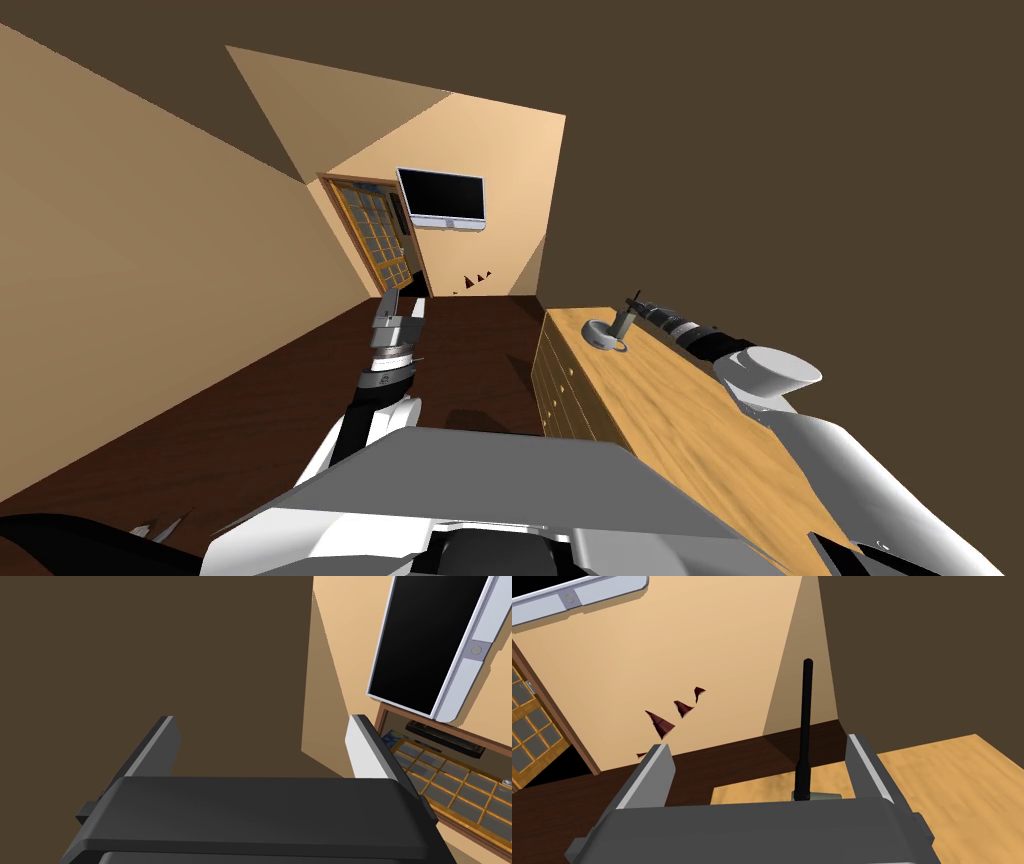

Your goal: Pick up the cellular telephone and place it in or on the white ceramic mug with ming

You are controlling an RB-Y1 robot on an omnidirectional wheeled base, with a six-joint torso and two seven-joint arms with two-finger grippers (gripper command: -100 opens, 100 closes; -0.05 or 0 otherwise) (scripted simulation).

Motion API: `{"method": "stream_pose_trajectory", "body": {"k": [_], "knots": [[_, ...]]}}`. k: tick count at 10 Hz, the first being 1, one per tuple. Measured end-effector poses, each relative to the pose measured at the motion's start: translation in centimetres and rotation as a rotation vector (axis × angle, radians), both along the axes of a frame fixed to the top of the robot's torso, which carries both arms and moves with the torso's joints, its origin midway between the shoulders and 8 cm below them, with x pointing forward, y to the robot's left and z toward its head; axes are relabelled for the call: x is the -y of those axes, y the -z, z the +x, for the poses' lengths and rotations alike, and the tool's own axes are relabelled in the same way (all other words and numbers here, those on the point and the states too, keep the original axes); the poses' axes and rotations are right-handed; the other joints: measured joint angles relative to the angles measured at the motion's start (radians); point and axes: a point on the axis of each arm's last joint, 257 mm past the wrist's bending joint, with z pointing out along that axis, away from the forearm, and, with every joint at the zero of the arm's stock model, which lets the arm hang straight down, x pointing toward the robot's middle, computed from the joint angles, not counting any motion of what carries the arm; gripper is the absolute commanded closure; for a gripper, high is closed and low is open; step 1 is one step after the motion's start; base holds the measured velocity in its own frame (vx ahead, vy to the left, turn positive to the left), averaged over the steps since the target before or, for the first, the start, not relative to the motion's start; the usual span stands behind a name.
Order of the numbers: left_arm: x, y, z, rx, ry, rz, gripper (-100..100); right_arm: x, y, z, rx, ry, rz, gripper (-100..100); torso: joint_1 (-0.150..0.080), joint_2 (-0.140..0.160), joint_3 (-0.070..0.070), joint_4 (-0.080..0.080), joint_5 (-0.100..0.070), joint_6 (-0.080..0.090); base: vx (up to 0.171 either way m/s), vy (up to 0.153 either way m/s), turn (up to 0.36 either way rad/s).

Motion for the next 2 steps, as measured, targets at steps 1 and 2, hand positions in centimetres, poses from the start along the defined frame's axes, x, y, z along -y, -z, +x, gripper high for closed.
{"method": "stream_pose_trajectory", "body": {"k": [1,2], "knots": [[0.0,0.0,0.0,0.0,0.0,0.0,0,0.0,0.0,0.0,0.0,0.0,0.0,0,0.0,0.0,0.0,0.0,0.0,0.0,0.0,0.0,0.0],[0.0,0.0,0.0,0.0,0.0,0.0,0,0.0,0.0,0.0,0.0,0.0,0.0,0,0.0,0.0,0.0,0.0,0.0,0.0,0.0,0.0,0.0]]}}
